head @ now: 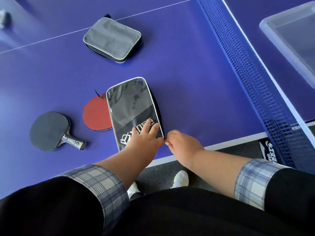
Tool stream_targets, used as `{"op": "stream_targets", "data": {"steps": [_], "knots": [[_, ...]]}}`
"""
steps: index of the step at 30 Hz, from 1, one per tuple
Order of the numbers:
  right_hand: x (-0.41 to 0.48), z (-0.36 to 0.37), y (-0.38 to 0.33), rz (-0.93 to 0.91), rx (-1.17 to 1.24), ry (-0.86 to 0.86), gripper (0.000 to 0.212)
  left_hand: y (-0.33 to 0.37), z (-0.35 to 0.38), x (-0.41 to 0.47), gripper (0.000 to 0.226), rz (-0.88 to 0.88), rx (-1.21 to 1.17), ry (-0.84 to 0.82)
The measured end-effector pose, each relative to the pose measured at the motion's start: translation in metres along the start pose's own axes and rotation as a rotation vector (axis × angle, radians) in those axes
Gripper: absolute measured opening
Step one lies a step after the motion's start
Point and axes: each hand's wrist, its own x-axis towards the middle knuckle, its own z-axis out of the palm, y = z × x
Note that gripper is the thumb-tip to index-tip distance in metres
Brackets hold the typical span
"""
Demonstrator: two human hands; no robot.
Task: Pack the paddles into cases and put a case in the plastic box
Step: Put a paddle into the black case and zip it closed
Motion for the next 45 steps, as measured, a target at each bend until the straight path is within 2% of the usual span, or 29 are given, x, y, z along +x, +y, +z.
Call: {"op": "stream_targets", "data": {"steps": [4, 9, 17, 20, 22, 24, 27, 30, 37, 45], "knots": [[0.012, -0.015, 0.002, 0.051, -0.02, 0.048, 0.028, 0.0, 0.003, -0.005, 0.055, 0.025, 0.024, -0.024], [0.031, -0.031, -0.005, 0.036, -0.037, 0.065, 0.025, -0.003, 0.001, -0.011, 0.047, 0.048, 0.003, -0.035], [0.073, -0.05, -0.013, 0.144, -0.032, 0.058, 0.025, -0.01, 0.003, -0.014, 0.042, 0.12, -0.012, -0.029], [0.077, -0.049, -0.012, 0.205, 0.08, 0.039, 0.024, -0.015, 0.006, -0.014, 0.042, 0.128, -0.074, 0.09], [0.077, -0.047, -0.012, 0.224, 0.099, 0.033, 0.023, -0.027, 0.006, -0.007, 0.049, 0.052, -0.161, 0.198], [0.08, -0.046, -0.013, 0.238, 0.129, 0.033, 0.021, -0.048, 0.005, 0.01, 0.06, -0.04, -0.229, 0.222], [0.088, -0.044, -0.016, 0.341, 0.411, 0.049, 0.015, -0.08, 0.002, 0.04, 0.078, -0.081, -0.238, 0.163], [0.094, -0.04, -0.021, 0.592, 0.807, 0.037, 0.01, -0.098, 0.002, 0.065, 0.087, -0.038, -0.259, 0.161], [0.112, -0.04, -0.028, 0.755, 0.956, 0.009, 0.015, -0.106, 0.019, 0.074, 0.084, 0.002, -0.254, 0.254], [0.134, -0.058, -0.024, 0.848, 1.17, -0.08, 0.018, -0.109, 0.017, 0.072, 0.083, 0.013, -0.267, 0.246]]}}
